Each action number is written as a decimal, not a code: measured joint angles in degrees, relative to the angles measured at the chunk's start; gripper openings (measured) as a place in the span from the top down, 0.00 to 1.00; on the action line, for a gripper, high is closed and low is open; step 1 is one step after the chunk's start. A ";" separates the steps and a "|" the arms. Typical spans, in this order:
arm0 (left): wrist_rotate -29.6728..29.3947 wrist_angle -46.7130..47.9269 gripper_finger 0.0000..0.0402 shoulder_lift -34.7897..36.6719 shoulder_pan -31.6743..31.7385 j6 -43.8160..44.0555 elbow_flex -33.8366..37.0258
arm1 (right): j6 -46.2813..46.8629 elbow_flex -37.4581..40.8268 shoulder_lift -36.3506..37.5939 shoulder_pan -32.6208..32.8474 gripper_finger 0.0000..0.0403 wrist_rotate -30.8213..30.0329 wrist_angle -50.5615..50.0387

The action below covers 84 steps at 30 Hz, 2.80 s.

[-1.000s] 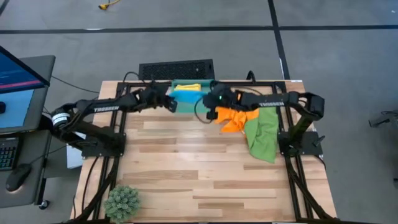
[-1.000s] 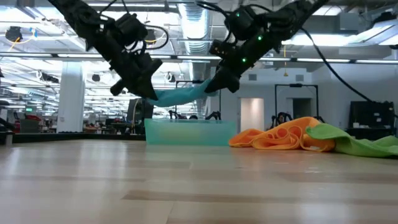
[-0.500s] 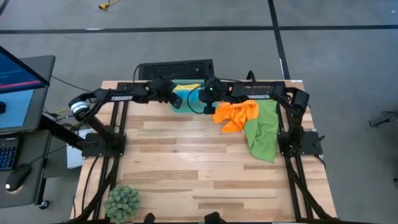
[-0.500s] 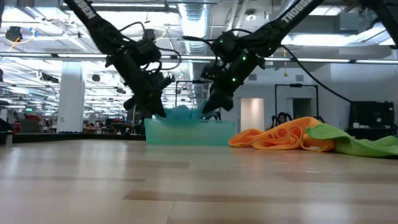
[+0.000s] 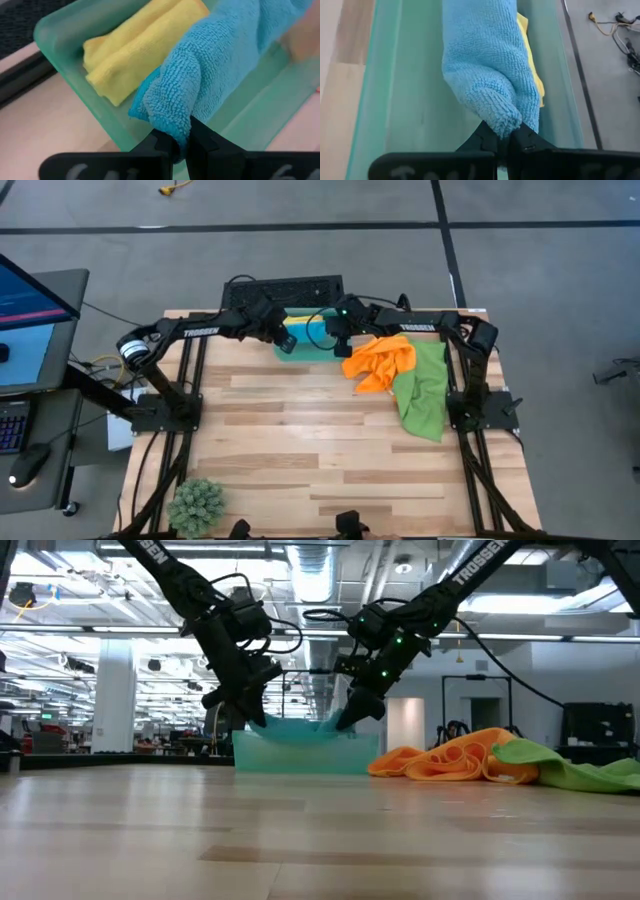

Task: Roll microfiber towels into tight, uniform cylinder then place into a basket
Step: Put the rolled blue microfiber towel into the green bin

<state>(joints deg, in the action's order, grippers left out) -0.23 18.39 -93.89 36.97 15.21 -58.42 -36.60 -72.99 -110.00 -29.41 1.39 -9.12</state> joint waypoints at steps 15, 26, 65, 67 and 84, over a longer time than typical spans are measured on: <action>-0.40 -1.22 0.97 -3.09 -0.66 -0.01 0.22 | -1.27 0.11 -3.78 0.02 0.94 1.37 0.66; -0.24 -2.80 0.97 -9.01 -0.44 -2.77 -2.34 | -0.96 0.09 -3.45 0.09 0.94 1.35 0.08; -1.88 -2.45 0.61 -1.63 0.47 -11.60 -2.71 | 0.61 0.09 -3.45 0.28 0.95 1.12 -2.81; -1.96 -2.64 0.61 -0.55 0.57 -11.65 -2.71 | 0.61 0.09 -3.45 0.28 0.94 1.09 -2.79; 1.91 -4.50 0.61 1.00 -4.30 -15.27 -2.01 | 0.32 0.09 -3.45 1.17 0.67 -0.69 -3.98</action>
<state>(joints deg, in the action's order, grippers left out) 1.68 13.90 -92.88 32.67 -0.05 -60.42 -36.28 -72.90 -113.44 -28.24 0.70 -13.09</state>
